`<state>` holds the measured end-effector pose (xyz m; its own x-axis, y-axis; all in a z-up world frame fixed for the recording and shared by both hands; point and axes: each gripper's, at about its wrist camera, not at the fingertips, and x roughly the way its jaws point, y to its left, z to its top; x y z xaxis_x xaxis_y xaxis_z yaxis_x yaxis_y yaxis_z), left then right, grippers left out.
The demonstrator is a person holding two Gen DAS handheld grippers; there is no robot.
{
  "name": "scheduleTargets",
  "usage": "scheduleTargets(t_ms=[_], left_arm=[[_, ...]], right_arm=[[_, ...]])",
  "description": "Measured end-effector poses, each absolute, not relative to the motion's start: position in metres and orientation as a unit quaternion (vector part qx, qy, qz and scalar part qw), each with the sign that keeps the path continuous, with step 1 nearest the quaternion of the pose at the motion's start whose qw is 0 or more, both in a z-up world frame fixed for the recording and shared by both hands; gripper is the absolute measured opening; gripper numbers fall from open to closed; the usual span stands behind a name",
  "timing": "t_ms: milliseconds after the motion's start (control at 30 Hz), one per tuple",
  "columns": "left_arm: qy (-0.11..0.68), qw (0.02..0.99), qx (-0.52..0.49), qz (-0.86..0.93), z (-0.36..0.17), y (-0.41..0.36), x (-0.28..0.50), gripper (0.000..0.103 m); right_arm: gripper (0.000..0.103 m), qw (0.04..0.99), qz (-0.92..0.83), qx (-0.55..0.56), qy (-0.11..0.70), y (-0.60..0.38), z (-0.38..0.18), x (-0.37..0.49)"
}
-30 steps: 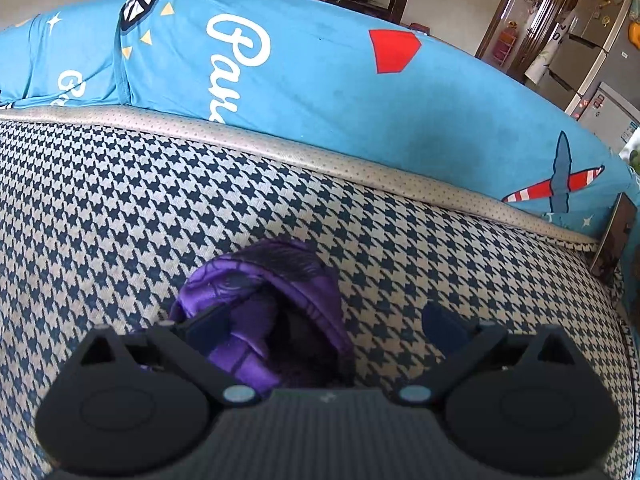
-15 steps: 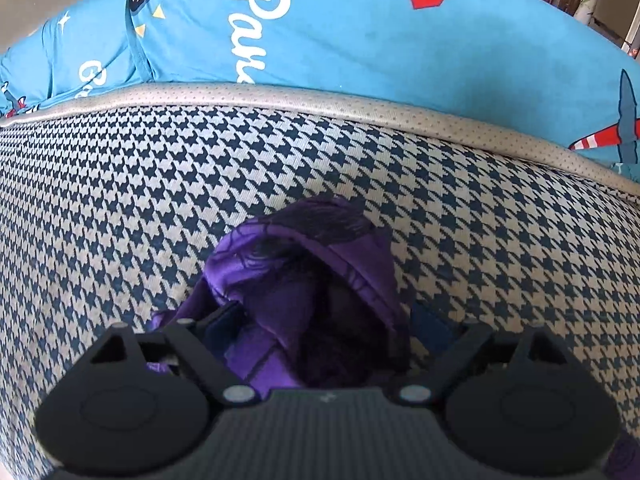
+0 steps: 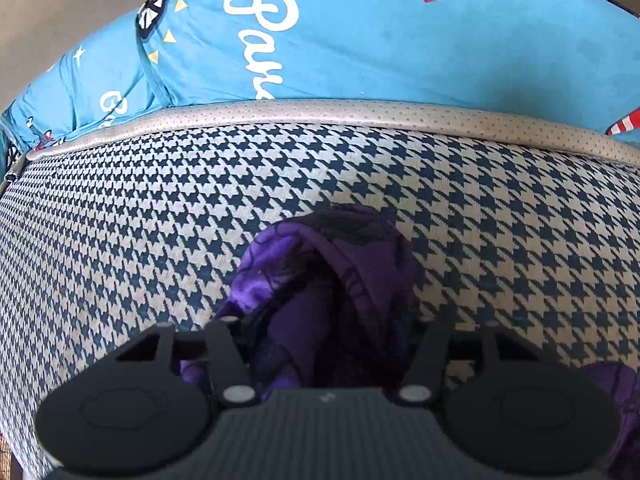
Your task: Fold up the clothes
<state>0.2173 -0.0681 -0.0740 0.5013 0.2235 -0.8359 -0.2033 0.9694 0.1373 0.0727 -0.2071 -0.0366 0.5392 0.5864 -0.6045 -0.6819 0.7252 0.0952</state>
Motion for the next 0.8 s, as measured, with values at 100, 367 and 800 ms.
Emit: scheduleTargets(t_ms=[100, 367, 800], left_arm=[[0.456, 0.874, -0.024, 0.169, -0.06, -0.047, 0.211, 0.038], [0.393, 0.875, -0.058, 0.277, -0.025, 0.02, 0.19, 0.033], [0.449, 0.838, -0.108, 0.291, -0.035, 0.108, 0.15, 0.035]], right_arm=[[0.028, 0.883, 0.359, -0.036, 0.301, -0.228, -0.024, 0.078], [0.045, 0.912, 0.277, 0.092, 0.288, -0.282, -0.007, 0.105], [0.056, 0.897, 0.242, 0.111, 0.353, -0.264, -0.036, 0.136]])
